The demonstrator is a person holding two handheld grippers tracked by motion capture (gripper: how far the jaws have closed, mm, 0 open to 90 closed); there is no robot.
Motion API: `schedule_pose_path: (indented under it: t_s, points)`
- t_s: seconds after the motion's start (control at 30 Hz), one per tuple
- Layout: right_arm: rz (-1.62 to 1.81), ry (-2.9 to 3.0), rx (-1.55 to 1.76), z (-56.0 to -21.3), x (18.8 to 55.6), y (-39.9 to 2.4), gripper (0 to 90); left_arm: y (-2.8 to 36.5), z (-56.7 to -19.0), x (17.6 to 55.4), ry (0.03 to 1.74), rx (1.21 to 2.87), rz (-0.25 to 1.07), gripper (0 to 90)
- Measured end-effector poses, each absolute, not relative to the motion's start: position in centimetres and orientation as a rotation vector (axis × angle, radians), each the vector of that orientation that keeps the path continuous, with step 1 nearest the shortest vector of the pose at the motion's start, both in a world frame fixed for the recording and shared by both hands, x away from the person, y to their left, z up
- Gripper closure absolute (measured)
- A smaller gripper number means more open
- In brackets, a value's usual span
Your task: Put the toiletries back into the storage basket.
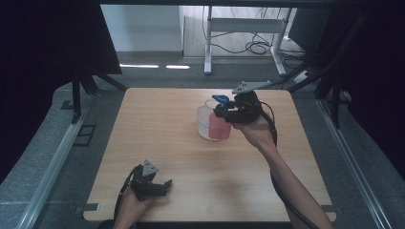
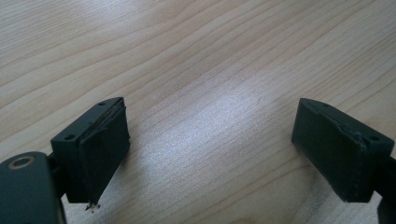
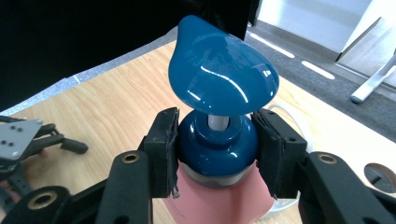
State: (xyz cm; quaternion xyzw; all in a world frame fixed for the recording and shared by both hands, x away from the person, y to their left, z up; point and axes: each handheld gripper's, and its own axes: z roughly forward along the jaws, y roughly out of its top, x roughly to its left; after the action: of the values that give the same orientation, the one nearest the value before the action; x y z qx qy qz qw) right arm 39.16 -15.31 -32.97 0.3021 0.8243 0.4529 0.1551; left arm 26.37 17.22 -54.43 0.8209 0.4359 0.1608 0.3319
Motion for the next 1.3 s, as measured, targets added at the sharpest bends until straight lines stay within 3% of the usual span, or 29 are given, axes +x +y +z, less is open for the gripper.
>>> schedule_pose_path:
  t_s: [0.73,1.3]
  points:
    - [1.261,2.285,0.895,-32.7,42.8,-14.4,52.8,17.2,-54.4,26.4,1.141,2.145,0.422,10.8]
    - [1.239,2.268,0.914,-34.5,45.1,-13.6,52.8,17.2,-54.5,26.4,1.140,2.140,0.422,10.8]
